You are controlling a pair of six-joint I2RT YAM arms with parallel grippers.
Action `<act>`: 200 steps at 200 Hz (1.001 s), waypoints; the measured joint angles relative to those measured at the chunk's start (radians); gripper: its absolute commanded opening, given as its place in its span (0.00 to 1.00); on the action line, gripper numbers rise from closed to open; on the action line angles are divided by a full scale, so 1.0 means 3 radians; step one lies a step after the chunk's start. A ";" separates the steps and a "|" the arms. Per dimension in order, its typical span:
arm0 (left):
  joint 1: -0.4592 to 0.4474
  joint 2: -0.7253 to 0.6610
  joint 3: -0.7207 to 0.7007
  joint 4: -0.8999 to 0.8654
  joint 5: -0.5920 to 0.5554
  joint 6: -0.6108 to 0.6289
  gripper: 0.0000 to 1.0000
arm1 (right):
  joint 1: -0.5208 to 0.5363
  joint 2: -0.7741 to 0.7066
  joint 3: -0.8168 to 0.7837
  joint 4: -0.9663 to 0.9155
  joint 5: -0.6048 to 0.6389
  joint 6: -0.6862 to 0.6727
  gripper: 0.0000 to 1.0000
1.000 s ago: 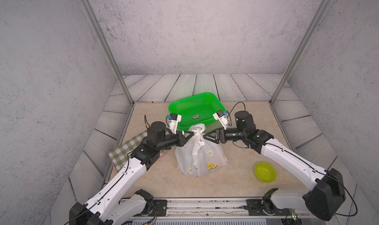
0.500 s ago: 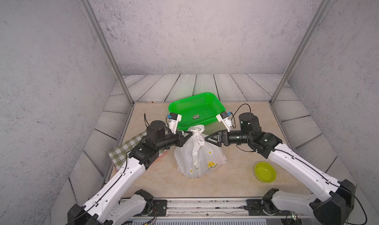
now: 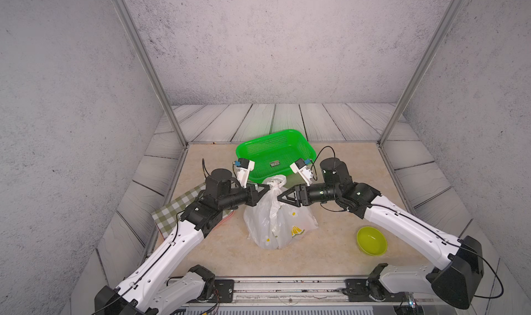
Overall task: Place the pineapple into a plastic bag & tie a knot
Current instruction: Tie the plastic bag at the center of the board.
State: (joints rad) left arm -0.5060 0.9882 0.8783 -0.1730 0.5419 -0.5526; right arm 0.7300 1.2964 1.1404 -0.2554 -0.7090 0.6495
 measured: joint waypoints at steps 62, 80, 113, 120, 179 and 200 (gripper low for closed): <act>0.0000 0.0000 0.0003 -0.0028 -0.0004 0.0042 0.00 | 0.0079 0.0086 0.0037 -0.0108 -0.0074 -0.0127 0.15; 0.0000 0.0000 0.0047 -0.0123 -0.0043 0.0102 0.00 | 0.0081 0.0084 0.0001 -0.0134 -0.0056 -0.0158 0.05; -0.0003 0.0000 0.0209 -0.0470 -0.0251 0.0340 0.00 | 0.0079 0.0038 -0.0197 -0.0200 0.0078 -0.0289 0.00; -0.0006 0.0000 0.0235 -0.0549 -0.0315 0.0399 0.00 | 0.0079 0.0025 -0.0240 -0.0211 0.0112 -0.0318 0.00; -0.0060 0.0117 0.0426 -0.1082 -0.0877 0.0819 0.00 | 0.0081 -0.0025 -0.0529 -0.0114 0.0289 -0.0448 0.00; -0.0067 0.0151 0.0464 -0.1188 -0.1020 0.0916 0.00 | 0.0081 -0.0028 -0.0598 -0.0089 0.0342 -0.0478 0.00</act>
State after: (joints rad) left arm -0.5262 1.0336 1.0176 -0.5293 0.2359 -0.2779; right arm 0.7544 1.2881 0.9611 -0.2821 -0.6064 0.5060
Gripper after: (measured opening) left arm 0.040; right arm 0.044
